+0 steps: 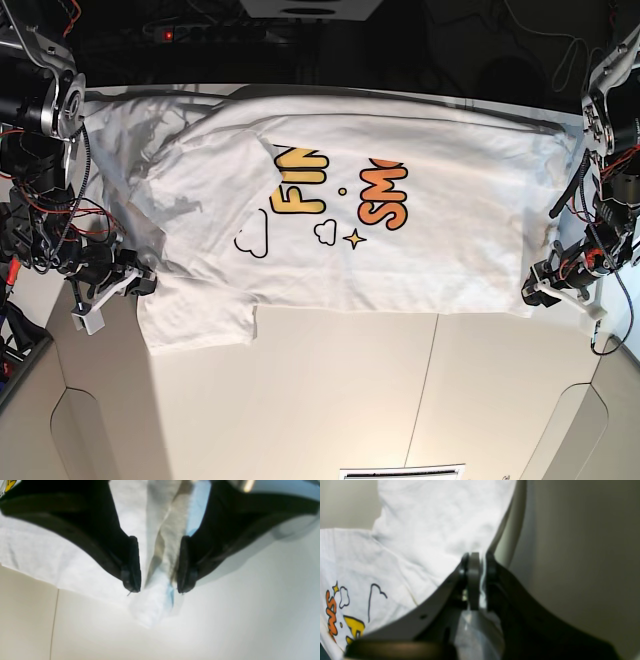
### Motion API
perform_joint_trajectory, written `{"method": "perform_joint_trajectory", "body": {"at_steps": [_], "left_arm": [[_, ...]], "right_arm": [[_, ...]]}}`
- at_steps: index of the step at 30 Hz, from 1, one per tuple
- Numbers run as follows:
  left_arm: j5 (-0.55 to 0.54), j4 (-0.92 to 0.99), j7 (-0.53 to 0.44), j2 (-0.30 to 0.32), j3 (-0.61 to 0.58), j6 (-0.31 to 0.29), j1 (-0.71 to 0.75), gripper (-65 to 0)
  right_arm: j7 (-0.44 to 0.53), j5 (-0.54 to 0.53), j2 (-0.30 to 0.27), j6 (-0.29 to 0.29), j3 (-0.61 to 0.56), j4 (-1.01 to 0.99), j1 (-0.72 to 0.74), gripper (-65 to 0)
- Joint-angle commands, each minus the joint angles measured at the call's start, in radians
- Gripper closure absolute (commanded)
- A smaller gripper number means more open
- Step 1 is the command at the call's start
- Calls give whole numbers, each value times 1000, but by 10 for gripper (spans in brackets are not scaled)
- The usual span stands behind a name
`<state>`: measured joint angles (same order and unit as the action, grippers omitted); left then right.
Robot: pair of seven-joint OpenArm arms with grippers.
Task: Layout the t-shirt on the table in an organized manner, then fold the t-shirt properly
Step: 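Grasp the opposite shirt side with the left gripper near the hem, then lift and fold the opposite side over onto the first fold with both grippers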
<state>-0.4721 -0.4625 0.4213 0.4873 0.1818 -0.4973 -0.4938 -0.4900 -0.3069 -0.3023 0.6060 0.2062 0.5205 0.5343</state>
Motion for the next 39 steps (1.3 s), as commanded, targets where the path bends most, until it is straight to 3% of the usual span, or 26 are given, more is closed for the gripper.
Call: {"method": "perform_joint_trajectory", "body": {"at_steps": [1, 3, 4, 12, 17, 21, 30, 39], "left_arm": [[-2, -10, 0, 14, 0, 1, -21, -163], [-2, -10, -3, 14, 0, 0, -21, -32], [-2, -10, -8, 14, 0, 0, -21, 0], [-23, -30, -16, 23, 3, -5, -20, 0], [-211, -74, 82, 63, 19, -114, 11, 0], [-296, -154, 191, 82, 117, -201, 72, 0], [-484, -391, 430, 84, 340, -201, 275, 0], [-586, -599, 556, 83, 389, -201, 510, 0]], "right_arm": [[-45, 33, -8, -19, -6, -1, 5, 0], [-45, 33, -8, -19, -6, -1, 5, 0], [-45, 28, -8, -19, -6, -1, 5, 0], [-156, -98, -8, -19, -2, 69, 4, 0], [-235, -98, -8, -19, 56, 291, -47, 0], [-330, -125, -8, -19, 111, 502, -127, 0], [-563, -280, -8, -19, 188, 900, -368, 0], [-592, -281, -8, -26, 254, 999, -551, 0]]}}
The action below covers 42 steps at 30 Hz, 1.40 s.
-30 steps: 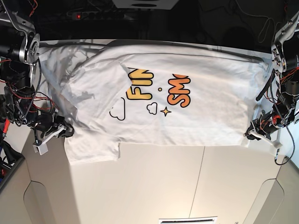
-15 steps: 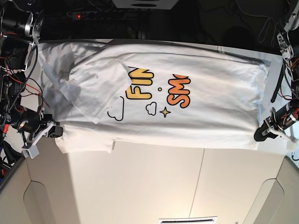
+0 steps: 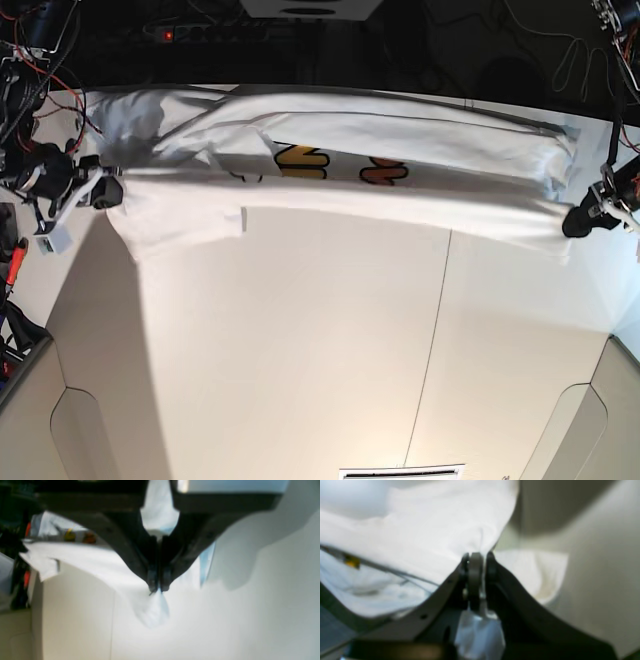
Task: Layout the t-shirt on the table in an organized manner, then fold the t-shirt properly
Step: 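Lift and fold the opposite side over onto the first fold with both grippers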
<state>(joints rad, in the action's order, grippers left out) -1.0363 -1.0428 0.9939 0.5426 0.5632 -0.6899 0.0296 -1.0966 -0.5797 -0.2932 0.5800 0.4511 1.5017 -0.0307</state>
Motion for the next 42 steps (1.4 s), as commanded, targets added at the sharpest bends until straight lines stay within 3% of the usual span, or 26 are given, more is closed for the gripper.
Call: {"method": "perform_joint_trajectory", "body": {"at_steps": [1, 10, 11, 13, 16, 18, 30, 33, 36, 42], "left_arm": [[-23, -27, -17, 27, 8, -8, 8, 0], [-20, -32, 2, 23, 8, -8, 83, 0], [-18, -32, 2, 23, 8, -8, 85, -20], [-18, -32, 6, 23, 8, -8, 88, -134], [-9, -32, 17, 23, 8, -8, 88, -241], [4, -32, 16, 23, 8, -8, 87, -244], [-45, -45, -2, 23, 8, -8, 87, -243], [-45, -45, -3, 23, 8, -8, 87, -243], [-45, -45, -3, 23, 8, -8, 87, -243], [-45, -45, -16, 23, 8, -8, 87, -243]], "right_arm": [[14, -8, -17, 0, 13, 18, -2, 0], [19, -3, -11, -1, 13, 16, -79, 0], [19, -1, -10, -1, 13, 16, -81, 0], [19, 0, -8, -1, 13, 16, -81, 0], [20, -2, -9, -1, 13, 16, -80, -217], [28, -5, -10, -1, 13, 17, -79, -282], [103, -3, -11, -1, 16, 73, 77, -282], [111, 53, -8, -18, 14, 55, 132, -282], [144, 110, -8, -34, 7, -29, 169, -282], [185, 99, -8, -34, -2, -315, 209, -283]]}}
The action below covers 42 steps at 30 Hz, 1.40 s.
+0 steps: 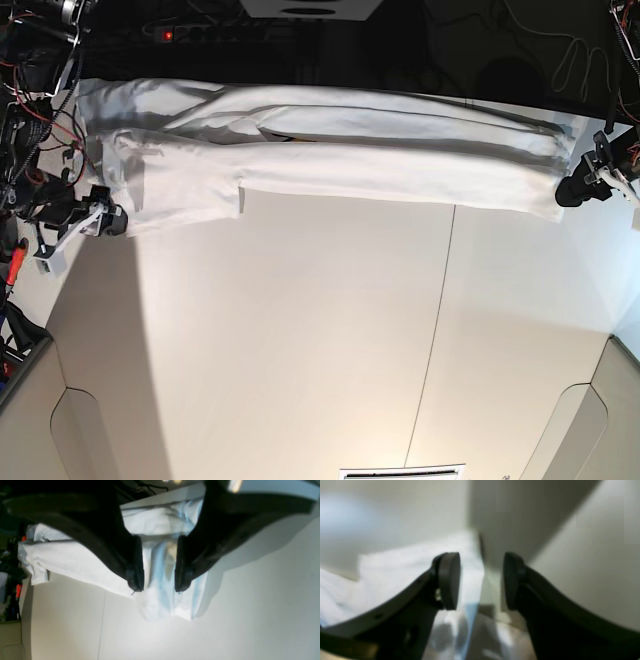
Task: Layout the t-shirt on the table in an organized manner, then fold the t-shirt properly
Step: 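Lift and fold the opposite side over onto the first fold with both grippers, then pull the folded strip taut with the right gripper at the collar end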
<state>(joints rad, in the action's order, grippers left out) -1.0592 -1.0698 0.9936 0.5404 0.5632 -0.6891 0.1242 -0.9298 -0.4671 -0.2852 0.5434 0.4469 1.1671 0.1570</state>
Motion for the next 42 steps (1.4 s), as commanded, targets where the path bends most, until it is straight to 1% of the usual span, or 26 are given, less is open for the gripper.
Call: {"method": "perform_joint_trajectory", "body": {"at_steps": [1, 3, 5, 6, 7, 8, 9, 11, 14, 19, 21, 24, 27, 29, 32, 36, 40, 42], "left_arm": [[-22, -18, -18, 25, 8, -9, -8, -243], [-22, -18, -18, 25, 8, -9, -8, -243], [-22, -18, -18, 25, 8, -9, -8, -243], [-22, -18, -18, 25, 8, -9, -8, -243], [-22, -18, -18, 25, 8, -9, -8, -243], [-22, -18, -18, 25, 8, -9, -8, -243], [-22, -18, -19, 25, 8, -9, -8, -243], [-22, -18, -25, 25, 8, -9, -8, -243], [-22, -18, -25, 25, 8, -9, -8, -243], [-22, -18, -25, 25, 8, -9, -8, -243], [-23, -18, -26, 25, 8, -9, -8, -243], [-23, -18, -29, 25, 8, -9, -8, -243], [-22, -18, -29, 25, 8, -9, -8, -243], [-22, -18, -29, 25, 8, -9, -8, -243], [-22, -18, -33, 25, 8, -9, -8, -243], [-22, -18, -33, 25, 8, -9, -10, -243], [-22, -18, -33, 25, 8, -9, -11, -243], [-22, -18, -37, 25, 8, -9, -11, -243]], "right_arm": [[26, -27, -16, 3, 2, -23, 22, -283], [29, -76, -16, 3, 2, -94, 21, -282], [28, -146, -16, 30, 3, -137, 17, -269], [17, -179, -16, 41, 2, -144, 17, -223], [-7, -209, -17, 41, 3, -143, 17, -138], [-33, -241, -17, 40, 3, -136, 20, -29], [-57, -268, -17, 40, 3, -124, 20, 0], [-100, -298, -16, 40, 3, -77, 19, 0], [-129, -295, -17, 40, 3, 31, 13, 0], [-183, -289, -16, 40, 3, 272, -16, 0], [-219, -292, -16, 37, 3, 366, -40, 0], [-269, -330, -16, 37, 3, 488, -97, 0], [-278, -364, -7, 37, 3, 583, -187, 0], [-283, -380, 10, 37, 3, 635, -249, 0], [-284, -410, 39, 37, 3, 682, -332, 0], [-303, -461, 71, 37, 3, 693, -414, 0], [-303, -466, 89, 37, 2, 692, -459, 0], [-304, -492, 89, 38, 2, 692, -469, 0]]}}
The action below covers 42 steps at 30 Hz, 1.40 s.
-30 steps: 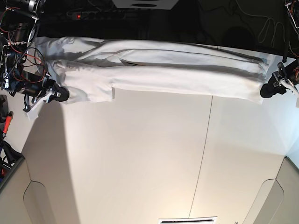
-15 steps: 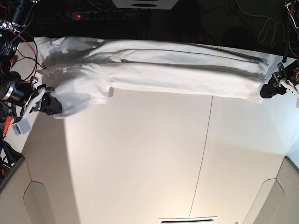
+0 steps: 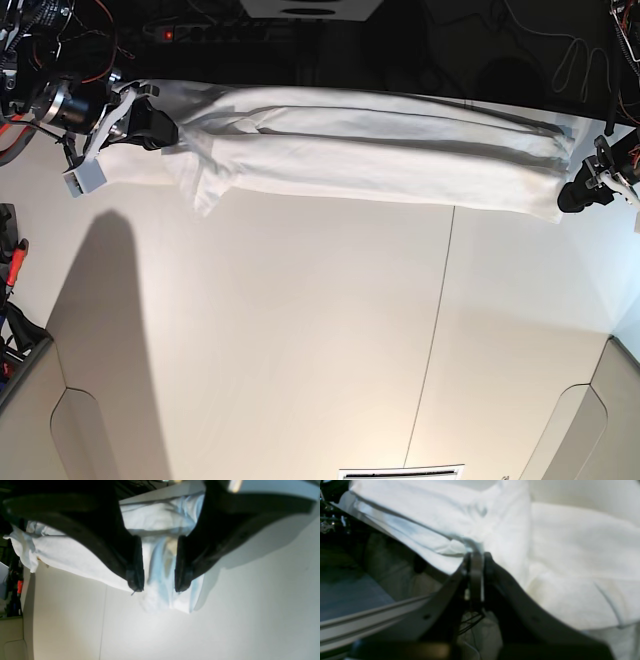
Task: Layout the t-shirt on the table in an organized manner, then fold the t-shirt properly
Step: 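Pull the folded strip taut with the right gripper at the collar end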
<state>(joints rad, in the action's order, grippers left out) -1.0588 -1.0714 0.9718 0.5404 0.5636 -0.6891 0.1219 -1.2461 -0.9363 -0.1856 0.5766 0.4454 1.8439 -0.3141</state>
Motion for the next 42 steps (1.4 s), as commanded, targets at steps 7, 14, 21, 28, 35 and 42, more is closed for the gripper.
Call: {"method": "perform_joint_trajectory", "body": {"at_steps": [7, 14, 21, 28, 35, 42], "left_arm": [[-22, -16, -18, 25, 7, -9, -8, -243], [-22, -16, -18, 25, 7, -9, -8, -243], [-22, -16, -18, 25, 7, -9, -8, -243], [-22, -16, -18, 25, 7, -9, -8, -243], [-23, -16, -94, 25, 7, -9, -8, -243], [-22, -16, -93, 25, 87, -9, -8, -244]], "right_arm": [[-62, -67, -11, 7, -3, 16, 0, 0], [-109, -50, -16, 24, -96, 16, -16, 0], [-97, 153, -17, 23, -204, 15, -25, 0], [-76, 196, -34, 21, -203, 15, -24, 0], [27, 162, -33, 21, -203, 18, -20, -269], [27, 109, -33, 21, -203, 53, 7, -269]]}}
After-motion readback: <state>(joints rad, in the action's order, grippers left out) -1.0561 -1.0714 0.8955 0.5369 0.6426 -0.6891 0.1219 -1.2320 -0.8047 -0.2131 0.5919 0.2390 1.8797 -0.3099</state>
